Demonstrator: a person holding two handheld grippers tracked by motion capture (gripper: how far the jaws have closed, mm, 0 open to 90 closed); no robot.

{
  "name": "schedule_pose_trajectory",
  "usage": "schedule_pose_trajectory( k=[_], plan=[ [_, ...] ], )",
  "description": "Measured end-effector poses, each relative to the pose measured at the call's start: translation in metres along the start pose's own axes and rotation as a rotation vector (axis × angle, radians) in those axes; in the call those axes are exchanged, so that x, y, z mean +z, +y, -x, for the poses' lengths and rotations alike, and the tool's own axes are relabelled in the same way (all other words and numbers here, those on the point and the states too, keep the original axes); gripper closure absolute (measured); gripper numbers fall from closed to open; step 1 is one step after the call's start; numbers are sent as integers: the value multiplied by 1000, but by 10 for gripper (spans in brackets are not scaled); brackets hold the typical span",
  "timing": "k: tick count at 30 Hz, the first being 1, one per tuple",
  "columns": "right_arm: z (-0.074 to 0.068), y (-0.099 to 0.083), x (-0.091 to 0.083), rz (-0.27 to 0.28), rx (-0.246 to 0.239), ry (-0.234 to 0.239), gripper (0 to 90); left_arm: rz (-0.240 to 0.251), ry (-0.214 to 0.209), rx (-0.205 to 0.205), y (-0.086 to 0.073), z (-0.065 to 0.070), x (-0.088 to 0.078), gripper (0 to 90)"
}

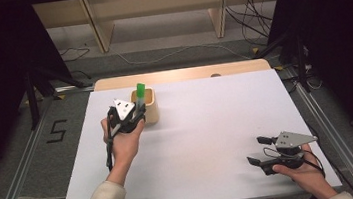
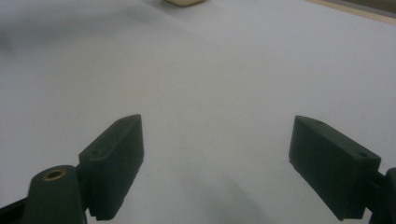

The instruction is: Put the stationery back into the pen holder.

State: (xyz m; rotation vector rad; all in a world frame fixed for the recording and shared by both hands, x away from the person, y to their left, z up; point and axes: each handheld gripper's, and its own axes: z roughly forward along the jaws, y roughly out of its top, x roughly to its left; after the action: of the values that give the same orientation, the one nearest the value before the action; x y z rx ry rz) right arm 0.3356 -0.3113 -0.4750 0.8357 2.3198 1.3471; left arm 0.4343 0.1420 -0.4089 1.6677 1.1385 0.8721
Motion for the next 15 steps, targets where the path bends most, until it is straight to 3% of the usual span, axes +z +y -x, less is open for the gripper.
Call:
schedule_pose_trajectory(
  k=[15],
  plan=[
    [0, 0, 0, 0, -3, 0, 186, 23, 6, 1, 12, -1, 9, 661]
  ],
)
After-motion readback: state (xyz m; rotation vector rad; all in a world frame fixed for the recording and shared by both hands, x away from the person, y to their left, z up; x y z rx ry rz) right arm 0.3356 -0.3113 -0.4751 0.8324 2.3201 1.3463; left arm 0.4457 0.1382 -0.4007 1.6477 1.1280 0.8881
